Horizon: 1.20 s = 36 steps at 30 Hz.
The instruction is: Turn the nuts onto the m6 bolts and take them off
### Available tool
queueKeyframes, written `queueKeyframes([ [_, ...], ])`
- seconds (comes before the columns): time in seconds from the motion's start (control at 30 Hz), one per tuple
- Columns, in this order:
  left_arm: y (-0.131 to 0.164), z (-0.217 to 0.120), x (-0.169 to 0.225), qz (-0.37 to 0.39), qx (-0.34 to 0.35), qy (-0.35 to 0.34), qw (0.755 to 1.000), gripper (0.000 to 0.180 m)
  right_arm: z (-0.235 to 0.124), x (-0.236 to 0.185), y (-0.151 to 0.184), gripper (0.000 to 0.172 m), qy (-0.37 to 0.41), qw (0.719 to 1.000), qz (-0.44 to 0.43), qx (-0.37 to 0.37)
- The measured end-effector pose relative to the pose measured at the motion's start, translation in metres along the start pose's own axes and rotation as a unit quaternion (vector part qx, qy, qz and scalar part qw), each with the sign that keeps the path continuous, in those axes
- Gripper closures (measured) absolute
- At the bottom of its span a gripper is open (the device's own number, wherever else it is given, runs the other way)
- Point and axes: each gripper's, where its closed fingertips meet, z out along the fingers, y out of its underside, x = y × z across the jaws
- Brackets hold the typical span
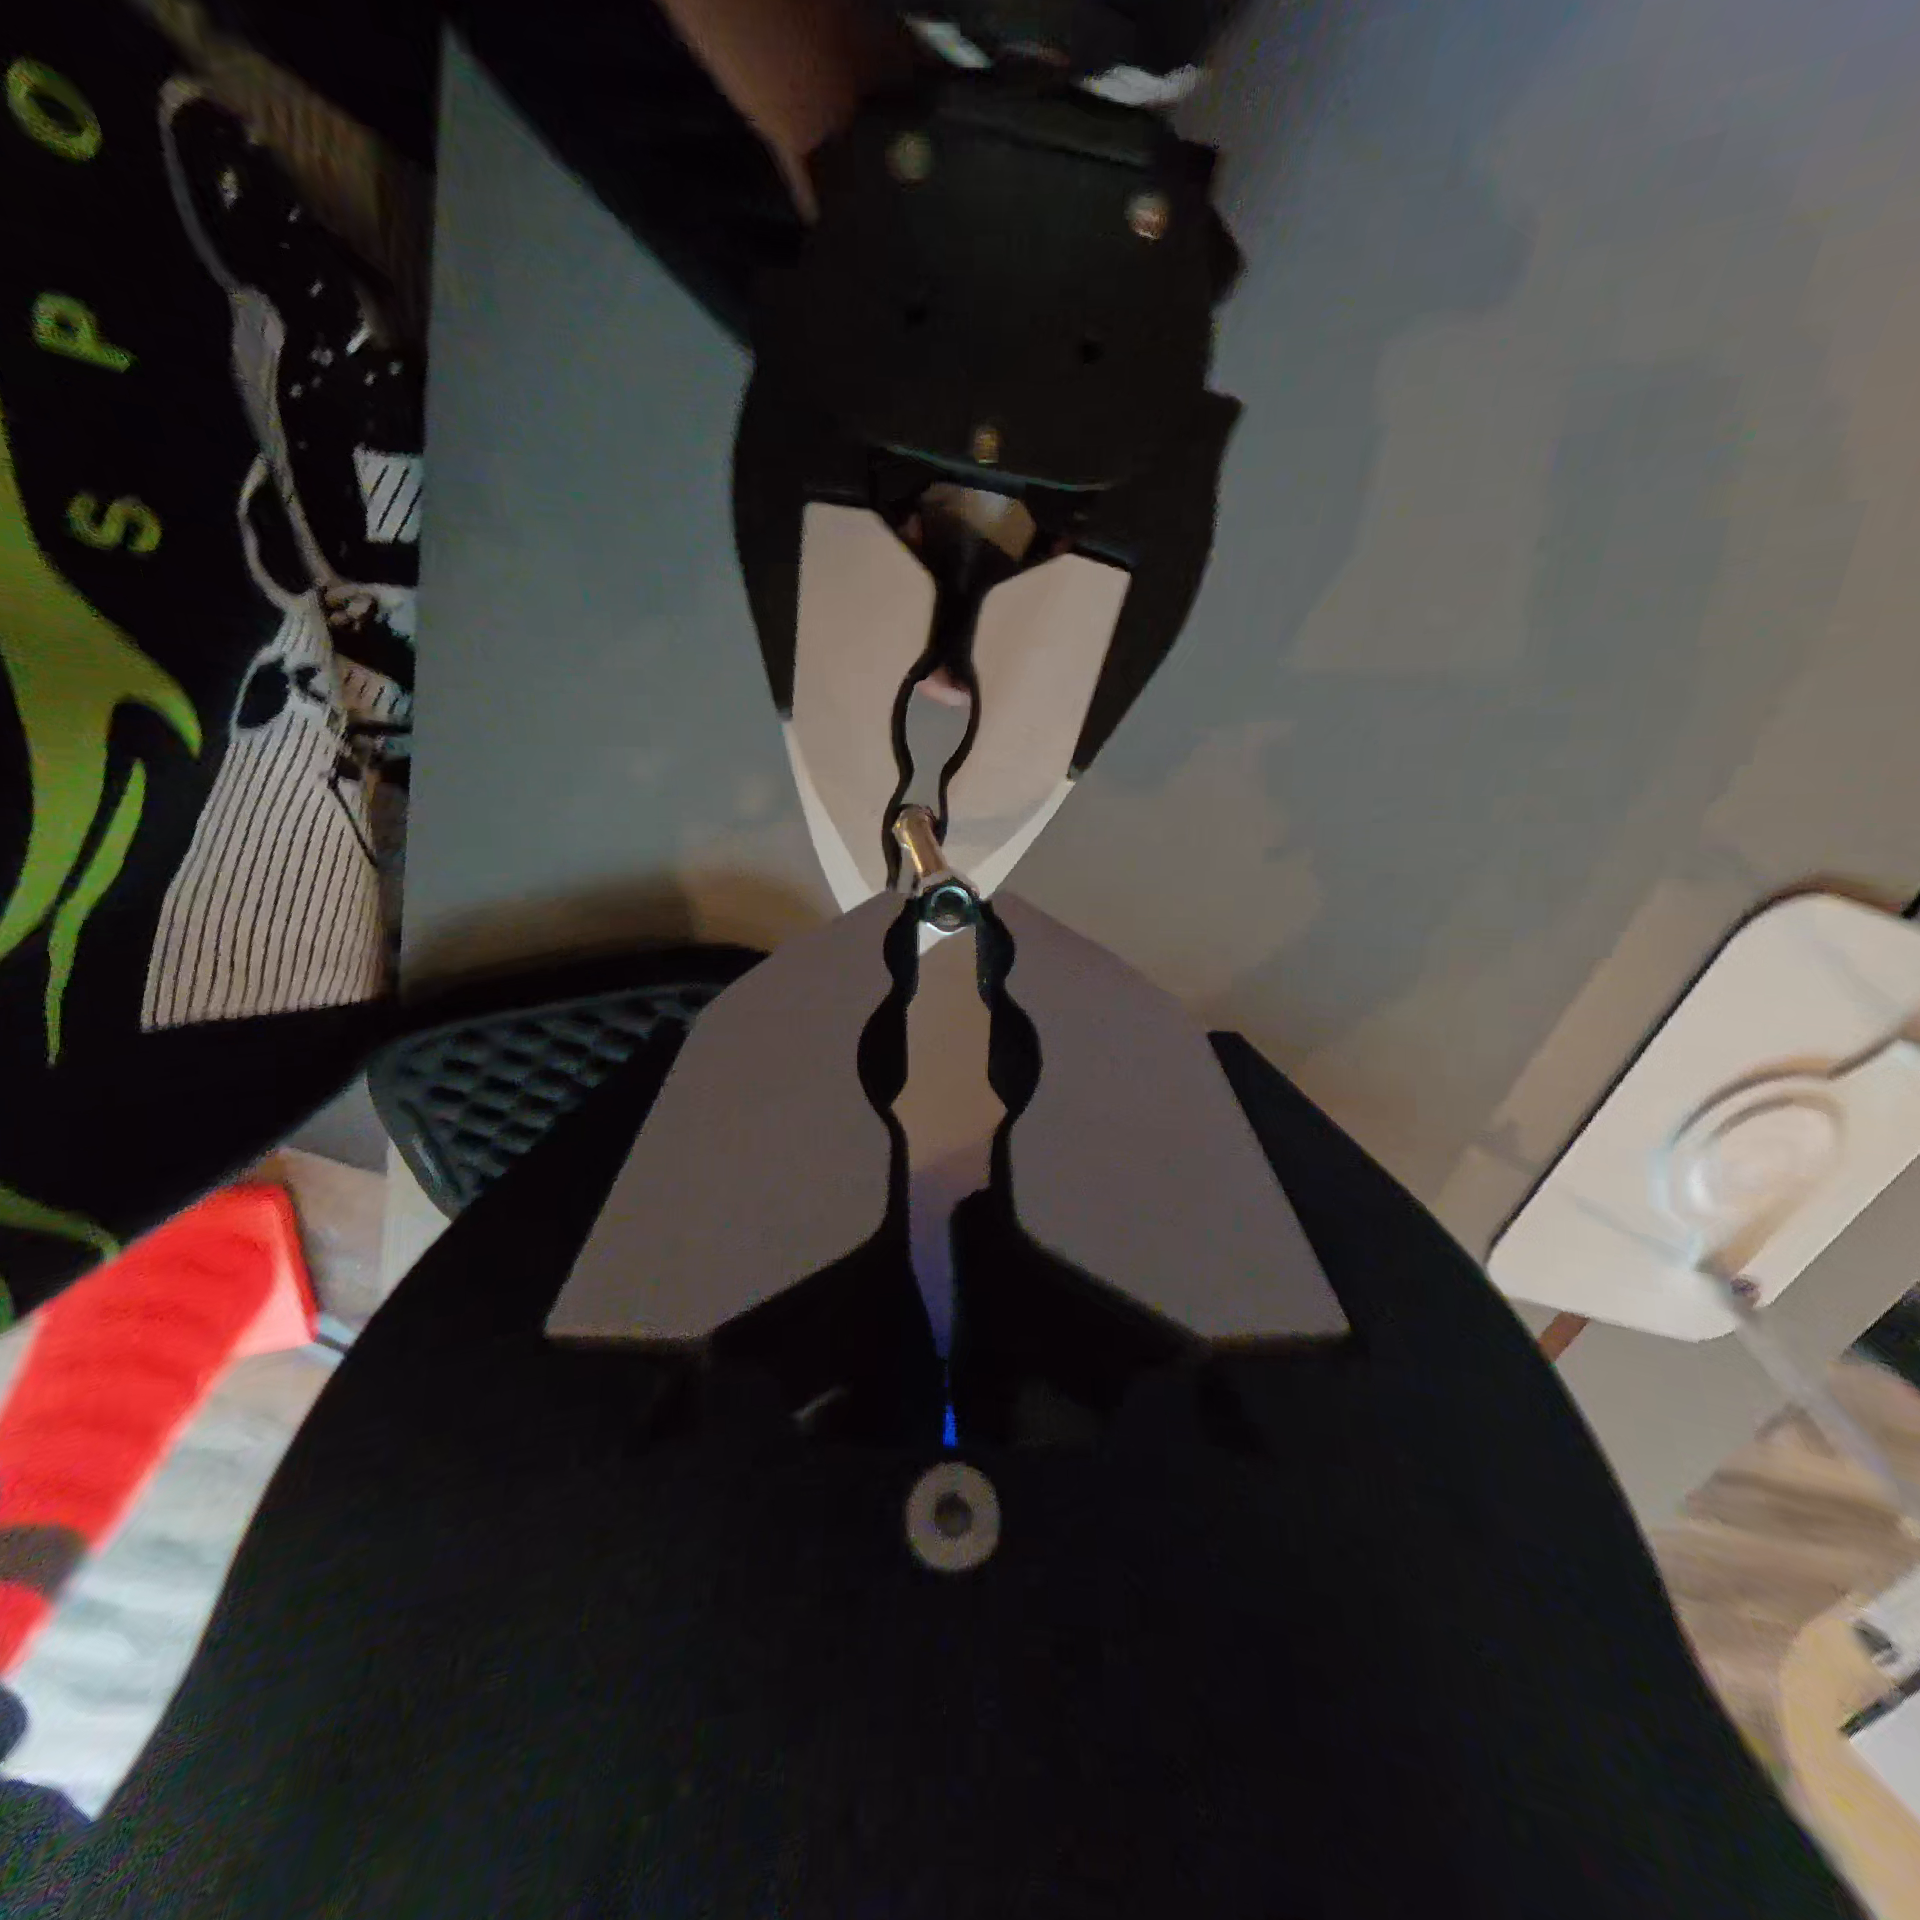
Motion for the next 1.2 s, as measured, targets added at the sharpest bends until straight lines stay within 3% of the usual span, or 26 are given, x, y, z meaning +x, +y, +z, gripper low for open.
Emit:
queueKeyframes([
  [0.1, -0.003, -0.001, 0.027, -0.040, 0.020, 0.108, 0.993, 0.178, 0.000, -0.017, -0.003, 0.162, -0.026, 0.993, -0.118, -0.007],
  [0.27, -0.009, -0.010, 0.065, -0.092, 0.046, 0.258, 0.961, 0.178, 0.000, -0.040, -0.011, 0.162, -0.025, 0.951, -0.308, -0.030],
  [0.57, -0.015, -0.020, 0.083, -0.118, 0.062, 0.334, 0.933, 0.178, -0.002, -0.052, -0.022, 0.162, -0.009, 0.930, -0.367, 0.016],
  [0.67, -0.018, -0.029, 0.101, -0.152, 0.059, 0.419, 0.893, 0.178, 0.000, -0.065, -0.027, 0.162, -0.009, 0.909, -0.415, 0.037],
  [0.77, -0.011, -0.039, 0.120, -0.190, 0.023, 0.511, 0.838, 0.178, 0.000, -0.081, -0.036, 0.162, -0.013, 0.885, -0.463, 0.053],
  [0.83, -0.004, -0.040, 0.129, -0.199, -0.006, 0.537, 0.819, 0.178, -0.006, -0.090, -0.043, 0.162, -0.014, 0.872, -0.486, 0.066],
  [1.0, -0.003, -0.035, 0.125, -0.152, 0.003, 0.495, 0.855, 0.178, -0.022, -0.085, -0.046, 0.162, 0.004, 0.881, -0.469, 0.067],
  [1.2, -0.010, -0.016, 0.096, -0.085, 0.048, 0.371, 0.923, 0.178, -0.034, -0.063, -0.022, 0.162, 0.042, 0.931, -0.358, 0.057],
])
